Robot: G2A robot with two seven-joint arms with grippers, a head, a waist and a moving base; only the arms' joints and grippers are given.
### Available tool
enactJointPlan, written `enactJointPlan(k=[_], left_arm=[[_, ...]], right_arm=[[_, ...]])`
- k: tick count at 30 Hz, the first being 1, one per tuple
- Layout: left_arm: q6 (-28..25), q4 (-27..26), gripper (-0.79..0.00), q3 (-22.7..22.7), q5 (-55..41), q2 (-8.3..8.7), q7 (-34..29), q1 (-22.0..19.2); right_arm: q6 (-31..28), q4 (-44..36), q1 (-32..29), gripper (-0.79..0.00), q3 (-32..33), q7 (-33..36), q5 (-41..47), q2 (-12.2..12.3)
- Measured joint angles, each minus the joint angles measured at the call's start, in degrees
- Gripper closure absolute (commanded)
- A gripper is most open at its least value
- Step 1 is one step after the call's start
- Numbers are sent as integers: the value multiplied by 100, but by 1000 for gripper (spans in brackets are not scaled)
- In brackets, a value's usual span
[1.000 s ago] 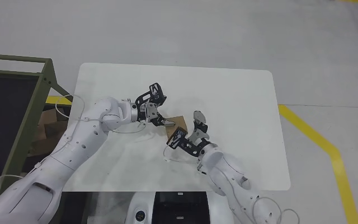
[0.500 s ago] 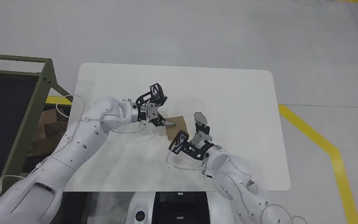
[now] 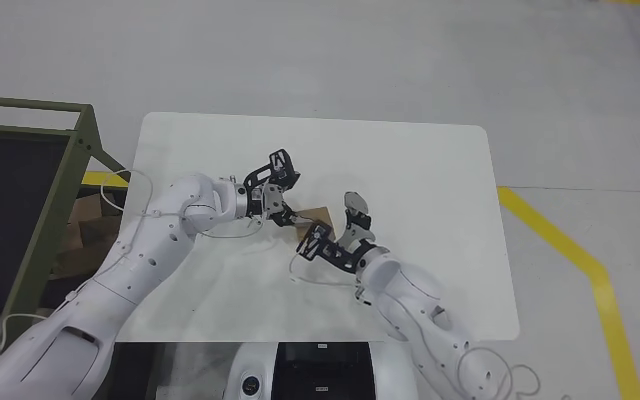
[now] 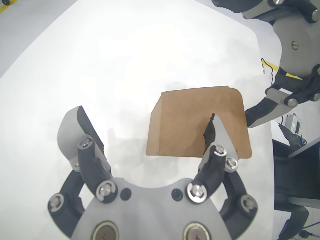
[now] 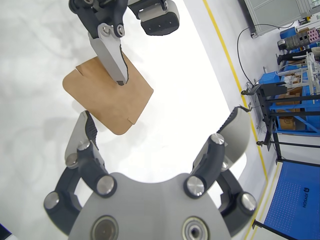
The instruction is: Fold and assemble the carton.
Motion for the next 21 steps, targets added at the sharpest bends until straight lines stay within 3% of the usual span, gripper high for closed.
enactJointPlan(k=[14,21], left_arm=[[-66,-3,-785,-84,27,-34,-40,39],[522,228,-785,-352,-445,-49,33,72]], right_arm=[[125,250,308,-785,-177,361,-15,-111],[148,289,353,-785,-211,418,-24,-146]])
